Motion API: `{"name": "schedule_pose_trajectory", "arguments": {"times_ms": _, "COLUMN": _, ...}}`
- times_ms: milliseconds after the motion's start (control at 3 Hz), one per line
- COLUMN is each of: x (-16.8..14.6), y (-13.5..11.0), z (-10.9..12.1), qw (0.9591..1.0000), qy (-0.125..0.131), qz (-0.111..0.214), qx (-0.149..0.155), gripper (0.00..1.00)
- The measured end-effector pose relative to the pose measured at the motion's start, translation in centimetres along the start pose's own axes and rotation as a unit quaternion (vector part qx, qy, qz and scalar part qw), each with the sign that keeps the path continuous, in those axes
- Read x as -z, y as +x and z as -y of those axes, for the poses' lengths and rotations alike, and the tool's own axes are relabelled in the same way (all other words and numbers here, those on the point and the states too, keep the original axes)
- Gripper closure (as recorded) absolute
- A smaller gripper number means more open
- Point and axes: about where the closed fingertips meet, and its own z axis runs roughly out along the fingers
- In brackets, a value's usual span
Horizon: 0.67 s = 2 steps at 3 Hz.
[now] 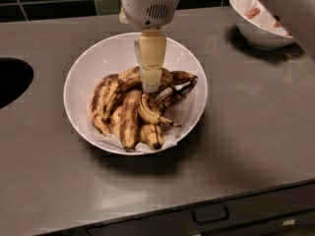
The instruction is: Pick banana from white bowl
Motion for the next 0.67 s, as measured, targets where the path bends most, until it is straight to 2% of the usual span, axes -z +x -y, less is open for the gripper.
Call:
{"name": "schedule_pose_trajectory", "arguments": {"times_ms": 333, "x": -0.37, "y": -0.35, "z": 0.53, "qw": 1.0000, "qy": 0.006, "qz": 0.004, "qx": -0.003, "gripper": 0.00}}
{"name": "schedule_pose_trajectory", "arguments": {"times_ms": 667, "x": -0.75, "y": -0.46, "z": 0.66, "qw": 0.9999, "qy": 0.003, "qz": 0.009, "qx": -0.006, "gripper": 0.11}}
